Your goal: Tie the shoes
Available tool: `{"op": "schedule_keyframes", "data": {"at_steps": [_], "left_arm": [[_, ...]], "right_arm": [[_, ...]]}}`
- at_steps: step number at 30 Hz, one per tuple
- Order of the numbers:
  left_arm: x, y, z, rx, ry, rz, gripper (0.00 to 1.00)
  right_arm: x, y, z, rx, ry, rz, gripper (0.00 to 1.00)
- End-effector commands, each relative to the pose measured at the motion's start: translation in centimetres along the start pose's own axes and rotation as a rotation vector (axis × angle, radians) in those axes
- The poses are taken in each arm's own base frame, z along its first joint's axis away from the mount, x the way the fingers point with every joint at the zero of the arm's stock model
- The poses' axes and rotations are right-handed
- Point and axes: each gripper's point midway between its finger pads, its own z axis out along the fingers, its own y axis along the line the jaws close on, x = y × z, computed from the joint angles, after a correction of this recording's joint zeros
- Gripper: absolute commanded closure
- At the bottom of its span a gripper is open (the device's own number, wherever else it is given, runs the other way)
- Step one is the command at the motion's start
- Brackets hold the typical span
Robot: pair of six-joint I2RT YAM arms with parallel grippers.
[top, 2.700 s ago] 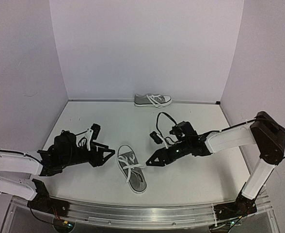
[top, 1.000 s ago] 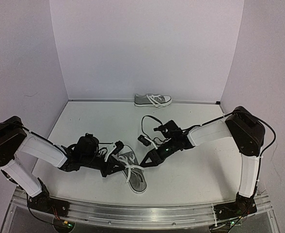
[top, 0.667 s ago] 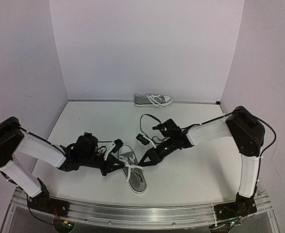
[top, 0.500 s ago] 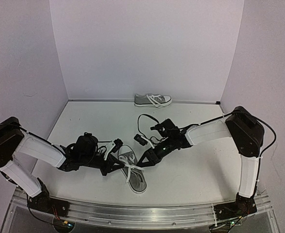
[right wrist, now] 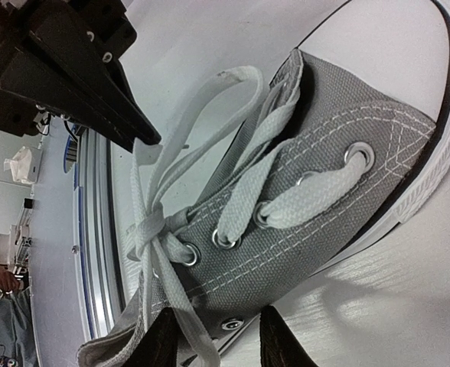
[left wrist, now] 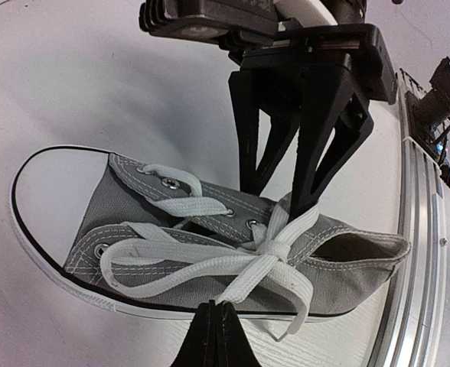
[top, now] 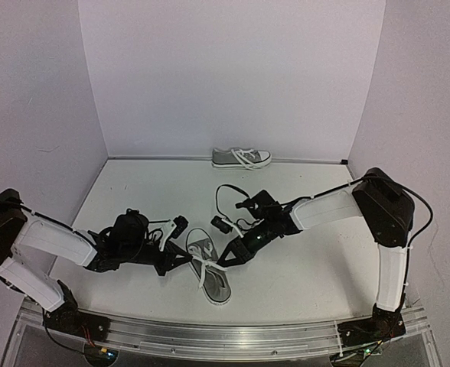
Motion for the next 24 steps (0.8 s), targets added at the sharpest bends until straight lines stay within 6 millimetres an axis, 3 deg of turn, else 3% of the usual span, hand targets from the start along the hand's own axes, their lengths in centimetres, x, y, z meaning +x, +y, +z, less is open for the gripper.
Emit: {"op": "schedule_keyframes", "data": {"at_steps": [1,14,21,24], "left_arm": [[-1.5,0.2,-1.2,-0.043,-0.057,-0.002,1.0],[-0.7,1.0,-2.9,-0.116,-0.033,-0.027,1.0],[-0.8,0.9,-3.1,-0.119,-0.035,-0.024,1.0],[-0.6,0.9,-3.0,-0.115,-0.028,-0.025,1.0]], "right_arm": [[-0.5,-0.1,0.4,0.009,0.004,-0.023,0.68],[-1.9,1.4,0.2,0.001,-0.01,-0.057,0.66],[-1.7,1.4,0.3,0.018,0.012,-0.045,0.66],[-1.3,1.4,0.3,0.027,0.024,-0.059,0.74]]}}
